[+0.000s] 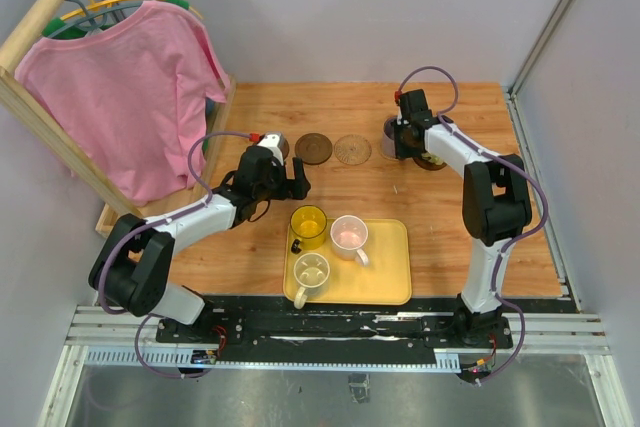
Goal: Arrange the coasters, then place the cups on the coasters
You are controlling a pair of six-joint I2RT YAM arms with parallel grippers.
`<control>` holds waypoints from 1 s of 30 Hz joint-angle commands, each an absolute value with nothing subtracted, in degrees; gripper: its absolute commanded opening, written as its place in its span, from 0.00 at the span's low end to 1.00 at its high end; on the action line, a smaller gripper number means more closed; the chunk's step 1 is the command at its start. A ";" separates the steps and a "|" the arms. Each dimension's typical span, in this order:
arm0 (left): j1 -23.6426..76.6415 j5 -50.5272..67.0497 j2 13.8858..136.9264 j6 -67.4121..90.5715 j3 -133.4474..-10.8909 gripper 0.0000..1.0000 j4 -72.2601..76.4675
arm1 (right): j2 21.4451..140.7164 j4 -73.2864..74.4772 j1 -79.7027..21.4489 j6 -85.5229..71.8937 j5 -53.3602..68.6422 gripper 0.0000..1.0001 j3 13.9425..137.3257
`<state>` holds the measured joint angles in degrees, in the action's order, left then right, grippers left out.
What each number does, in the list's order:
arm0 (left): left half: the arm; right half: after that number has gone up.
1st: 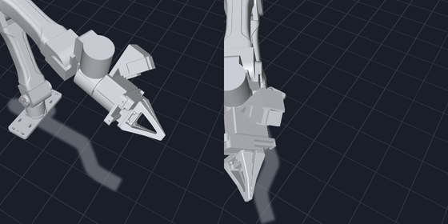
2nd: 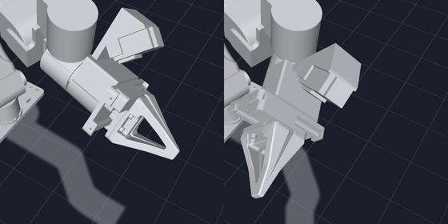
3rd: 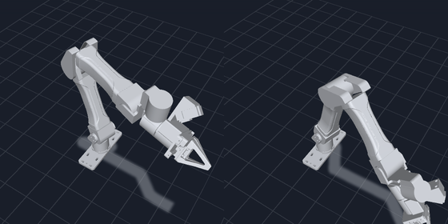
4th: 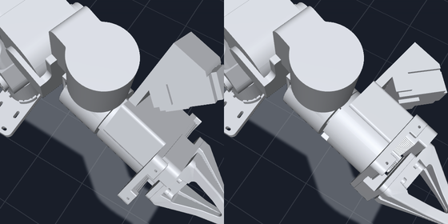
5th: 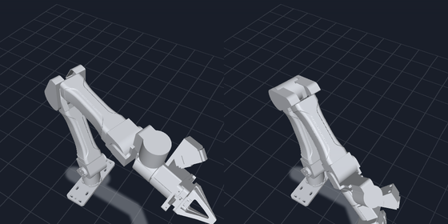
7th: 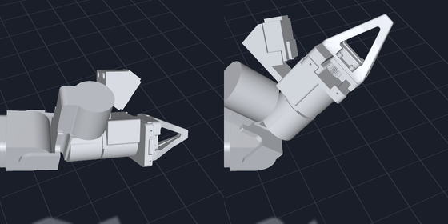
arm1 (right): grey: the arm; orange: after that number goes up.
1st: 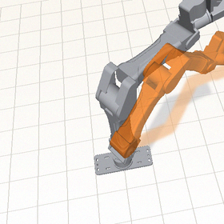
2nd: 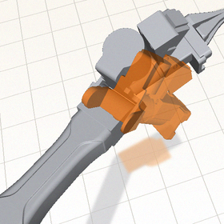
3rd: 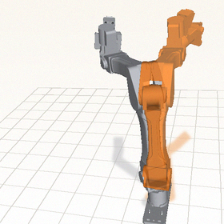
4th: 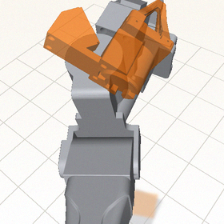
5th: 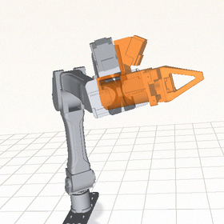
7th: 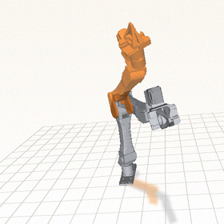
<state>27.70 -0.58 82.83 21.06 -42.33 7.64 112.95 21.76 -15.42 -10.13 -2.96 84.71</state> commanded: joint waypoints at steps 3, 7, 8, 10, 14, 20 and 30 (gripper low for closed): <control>27.25 0.09 83.33 21.28 -43.15 1.00 9.24 | 112.75 20.30 -14.78 -10.64 -1.54 0.01 83.59; 27.25 0.18 83.37 21.50 -43.24 1.00 9.31 | 112.26 21.06 -14.77 -10.55 -1.14 0.01 83.23; 27.25 0.26 83.40 21.53 -43.18 1.00 9.29 | 112.07 21.32 -14.84 -10.47 -0.99 0.01 83.11; 27.25 0.47 83.41 21.70 -43.16 1.00 9.47 | 111.59 21.82 -14.95 -10.52 -0.82 0.01 82.55; 27.25 0.85 83.58 21.95 -43.24 1.00 9.58 | 110.31 22.24 -15.26 -10.87 -1.13 0.01 80.75; 27.25 1.33 83.75 22.15 -43.24 1.00 9.83 | 109.04 22.83 -15.53 -10.94 -1.41 0.01 79.02; 27.25 1.33 83.53 22.39 -43.07 1.00 9.77 | 110.28 24.40 -16.29 -10.46 -2.13 0.22 81.28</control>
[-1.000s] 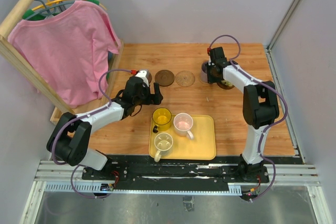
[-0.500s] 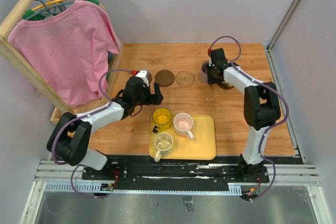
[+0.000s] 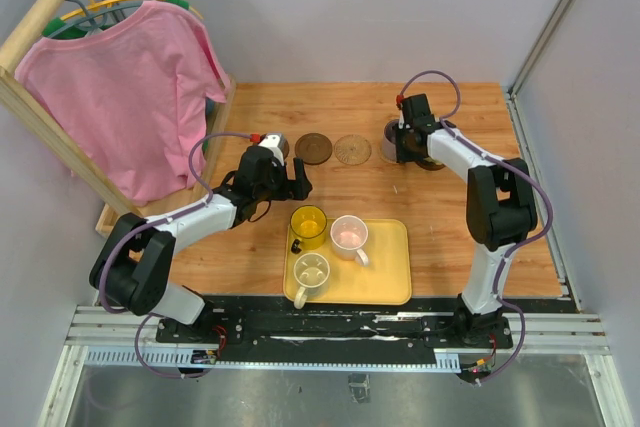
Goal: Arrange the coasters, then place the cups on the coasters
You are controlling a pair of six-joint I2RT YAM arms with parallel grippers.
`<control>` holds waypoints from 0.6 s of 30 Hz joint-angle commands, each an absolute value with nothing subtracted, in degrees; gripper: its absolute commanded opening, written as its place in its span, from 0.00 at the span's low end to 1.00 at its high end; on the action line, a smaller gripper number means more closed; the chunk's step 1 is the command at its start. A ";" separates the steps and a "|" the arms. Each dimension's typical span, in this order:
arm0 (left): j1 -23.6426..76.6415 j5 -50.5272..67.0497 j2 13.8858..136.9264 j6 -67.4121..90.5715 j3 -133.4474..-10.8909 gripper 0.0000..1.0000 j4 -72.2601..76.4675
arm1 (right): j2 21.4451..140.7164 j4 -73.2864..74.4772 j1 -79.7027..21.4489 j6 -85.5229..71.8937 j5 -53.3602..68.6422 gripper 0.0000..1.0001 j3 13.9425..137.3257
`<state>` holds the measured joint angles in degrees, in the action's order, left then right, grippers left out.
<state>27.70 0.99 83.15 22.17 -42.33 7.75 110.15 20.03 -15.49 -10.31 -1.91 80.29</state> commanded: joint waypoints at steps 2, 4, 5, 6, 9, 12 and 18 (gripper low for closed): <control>27.25 1.32 83.53 22.46 -43.07 1.00 9.76 | 110.32 24.49 -16.50 -10.38 -2.36 0.31 81.47; 27.25 1.32 83.57 22.43 -43.14 1.00 9.71 | 110.30 24.43 -16.67 -10.26 -2.50 0.37 81.60; 27.25 1.36 83.65 22.42 -43.22 1.00 9.71 | 110.26 24.46 -16.72 -10.28 -2.54 0.38 81.65; 27.25 1.40 83.67 22.46 -43.31 1.00 9.74 | 110.23 24.45 -16.83 -10.16 -2.55 0.39 81.69; 27.25 1.65 83.74 22.54 -43.49 1.00 9.75 | 110.14 24.44 -16.93 -10.04 -2.55 0.42 81.83; 27.25 1.91 83.86 22.50 -43.68 1.00 9.74 | 109.96 24.50 -17.05 -10.08 -2.47 0.43 81.83; 27.25 2.02 84.01 22.58 -43.86 1.00 9.68 | 109.73 24.48 -17.47 -10.11 -2.29 0.43 81.74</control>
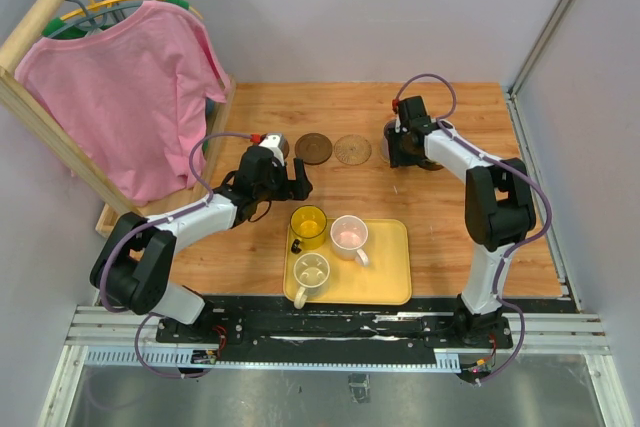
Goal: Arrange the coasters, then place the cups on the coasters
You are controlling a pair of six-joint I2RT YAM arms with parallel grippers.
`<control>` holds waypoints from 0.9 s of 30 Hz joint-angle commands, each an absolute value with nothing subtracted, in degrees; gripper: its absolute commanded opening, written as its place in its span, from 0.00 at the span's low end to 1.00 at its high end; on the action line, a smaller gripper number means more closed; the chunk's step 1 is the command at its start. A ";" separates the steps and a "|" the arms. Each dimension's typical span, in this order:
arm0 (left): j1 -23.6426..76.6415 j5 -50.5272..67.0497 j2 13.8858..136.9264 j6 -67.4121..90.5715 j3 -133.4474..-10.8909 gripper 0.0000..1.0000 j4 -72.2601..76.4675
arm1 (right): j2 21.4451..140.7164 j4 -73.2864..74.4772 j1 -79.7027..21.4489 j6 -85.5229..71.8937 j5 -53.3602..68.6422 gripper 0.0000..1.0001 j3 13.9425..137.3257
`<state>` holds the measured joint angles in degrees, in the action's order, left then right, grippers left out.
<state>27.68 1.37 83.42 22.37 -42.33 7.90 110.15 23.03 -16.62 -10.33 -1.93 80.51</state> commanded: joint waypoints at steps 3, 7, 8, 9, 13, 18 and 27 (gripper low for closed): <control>27.25 2.24 84.12 22.65 -43.86 1.00 9.75 | 109.68 24.37 -17.58 -10.01 -1.96 0.43 81.82; 27.25 2.44 84.37 22.84 -43.81 1.00 9.95 | 109.73 24.40 -17.91 -10.10 -1.76 0.43 81.83; 27.25 2.46 84.36 22.85 -43.77 1.00 10.01 | 109.77 24.39 -18.00 -10.15 -1.78 0.43 81.77; 27.25 2.46 84.37 22.92 -43.74 1.00 10.10 | 109.77 24.35 -18.08 -10.21 -1.84 0.43 81.79; 27.25 2.52 84.43 22.90 -43.59 1.00 10.15 | 109.78 24.39 -18.29 -10.26 -1.76 0.43 81.57; 27.25 2.49 84.50 22.94 -43.44 1.00 10.41 | 110.03 24.35 -18.45 -10.33 -1.97 0.42 81.52; 27.25 2.57 84.59 22.83 -43.42 1.00 10.36 | 108.89 25.07 -18.58 -11.50 -5.42 0.54 80.14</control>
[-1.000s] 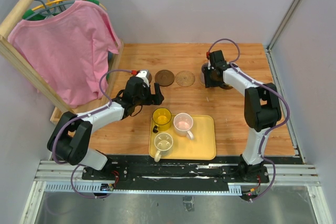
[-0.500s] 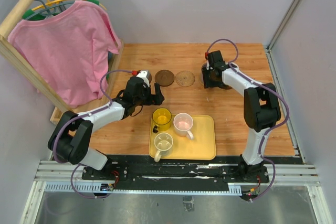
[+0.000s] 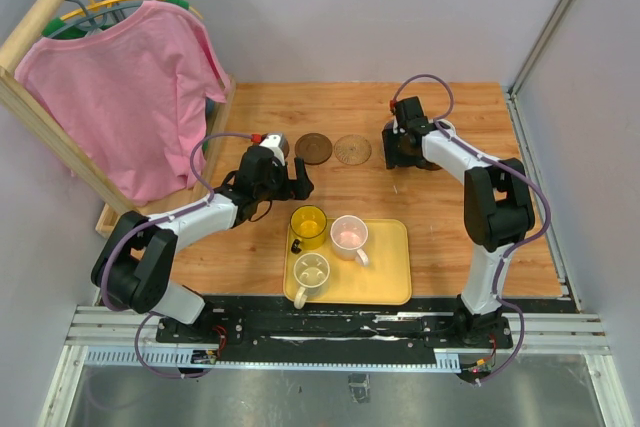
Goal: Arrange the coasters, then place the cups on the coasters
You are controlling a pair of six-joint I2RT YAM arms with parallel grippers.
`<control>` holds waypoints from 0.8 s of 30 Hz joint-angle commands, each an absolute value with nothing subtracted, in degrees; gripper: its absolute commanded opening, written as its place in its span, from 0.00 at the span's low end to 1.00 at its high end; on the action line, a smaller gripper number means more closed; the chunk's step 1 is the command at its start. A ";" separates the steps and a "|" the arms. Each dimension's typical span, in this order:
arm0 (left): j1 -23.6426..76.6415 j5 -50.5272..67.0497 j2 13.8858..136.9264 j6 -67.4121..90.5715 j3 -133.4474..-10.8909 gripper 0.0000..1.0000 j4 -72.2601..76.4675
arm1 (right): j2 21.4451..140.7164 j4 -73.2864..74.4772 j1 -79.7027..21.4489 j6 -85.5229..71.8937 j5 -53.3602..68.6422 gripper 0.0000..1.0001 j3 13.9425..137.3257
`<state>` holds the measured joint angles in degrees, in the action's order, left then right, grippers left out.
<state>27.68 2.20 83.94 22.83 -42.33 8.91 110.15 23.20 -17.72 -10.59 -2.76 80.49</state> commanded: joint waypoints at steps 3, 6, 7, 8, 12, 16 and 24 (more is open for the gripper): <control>27.25 2.60 84.52 22.79 -43.46 1.00 10.29 | 106.95 24.70 -18.79 -11.77 -5.88 0.60 78.61; 27.25 2.66 84.26 22.78 -43.46 1.00 10.15 | 104.57 24.70 -19.34 -11.86 -5.84 0.61 77.16; 27.25 2.66 84.15 22.79 -43.34 1.00 10.11 | 103.55 24.81 -19.64 -11.85 -5.69 0.62 76.72; 27.25 2.68 84.05 22.77 -43.33 1.00 10.04 | 102.59 24.99 -20.06 -11.86 -5.63 0.62 76.27; 27.25 2.49 83.31 22.23 -43.37 1.00 9.46 | 97.47 26.78 -22.51 -12.36 -6.80 0.63 74.53; 27.25 1.58 82.24 21.51 -43.26 1.00 8.76 | 90.98 28.98 -25.55 -14.86 -9.51 0.65 71.97; 27.25 1.68 80.17 20.75 -42.92 1.00 7.76 | 75.34 27.09 -29.17 -21.64 -0.63 0.81 58.33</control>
